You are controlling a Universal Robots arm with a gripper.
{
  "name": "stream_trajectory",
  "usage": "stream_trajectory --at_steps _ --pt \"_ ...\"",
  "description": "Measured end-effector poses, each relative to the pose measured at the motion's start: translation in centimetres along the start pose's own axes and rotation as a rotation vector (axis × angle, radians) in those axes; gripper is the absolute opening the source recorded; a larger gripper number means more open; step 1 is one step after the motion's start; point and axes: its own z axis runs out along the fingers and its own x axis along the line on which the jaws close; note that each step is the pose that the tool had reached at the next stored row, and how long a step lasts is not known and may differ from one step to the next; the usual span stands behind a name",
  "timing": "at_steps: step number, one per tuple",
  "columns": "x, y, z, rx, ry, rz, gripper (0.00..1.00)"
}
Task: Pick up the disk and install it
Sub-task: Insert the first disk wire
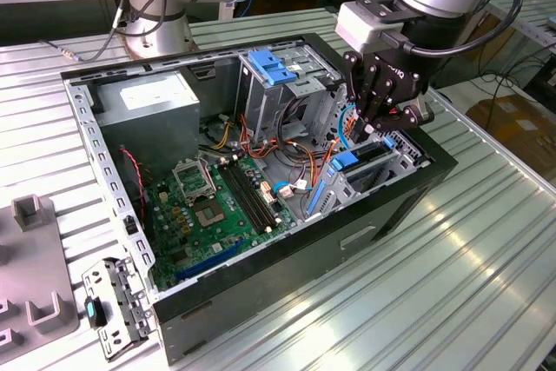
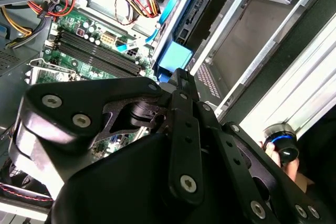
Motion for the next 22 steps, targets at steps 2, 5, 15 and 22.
stream_trajectory --at_steps 2,5,15,22 --pt "0.0 -0.01 0.0 0.0 -0.0001 0.0 0.11" --pt "-0.02 -0.35 0.02 0.0 -0.0002 0.0 0.11" --pt "-0.22 -3.93 0.16 0.0 0.0007 0.0 0.11" --pt "-0.22 -4.16 -0.12 0.0014 -0.0014 -0.123 0.11"
